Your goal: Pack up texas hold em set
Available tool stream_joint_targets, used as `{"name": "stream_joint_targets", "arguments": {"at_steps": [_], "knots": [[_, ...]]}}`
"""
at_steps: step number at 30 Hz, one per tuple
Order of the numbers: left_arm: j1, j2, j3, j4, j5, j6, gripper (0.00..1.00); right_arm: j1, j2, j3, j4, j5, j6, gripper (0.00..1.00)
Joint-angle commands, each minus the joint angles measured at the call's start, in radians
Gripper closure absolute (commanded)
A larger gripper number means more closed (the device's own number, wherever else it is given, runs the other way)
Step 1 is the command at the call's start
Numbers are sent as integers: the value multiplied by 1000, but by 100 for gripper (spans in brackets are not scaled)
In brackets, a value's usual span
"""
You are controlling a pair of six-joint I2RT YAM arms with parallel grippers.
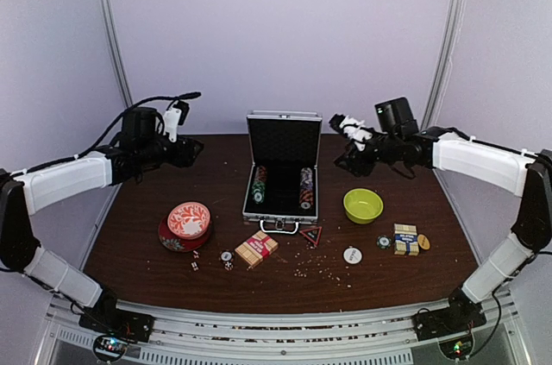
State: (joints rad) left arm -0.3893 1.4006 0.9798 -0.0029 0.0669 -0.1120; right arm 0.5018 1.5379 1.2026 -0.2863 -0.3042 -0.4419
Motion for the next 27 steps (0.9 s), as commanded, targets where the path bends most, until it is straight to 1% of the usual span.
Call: {"name": "stream_joint_targets", "arguments": {"at_steps": [1, 5, 10, 12, 17, 27], "knots": [[-60, 71, 49, -58, 92, -13, 39, 158, 107, 58, -134, 36, -143, 50], [-74, 108, 65, -73, 117, -32, 40, 265, 243, 134, -173, 59, -158, 60], [-73, 130, 87, -101, 119, -42, 39, 312, 392, 250, -198, 56, -115, 62], [-74, 130, 91, -105, 125, -44, 39, 317, 445, 302, -216, 54, -94, 61], [-74, 116, 96, -110, 121, -46, 39, 320, 510, 367, -230, 61, -58, 52], [-73, 97, 97, -112, 113, -44, 38, 319, 601, 465, -308, 21, -64, 52]]}}
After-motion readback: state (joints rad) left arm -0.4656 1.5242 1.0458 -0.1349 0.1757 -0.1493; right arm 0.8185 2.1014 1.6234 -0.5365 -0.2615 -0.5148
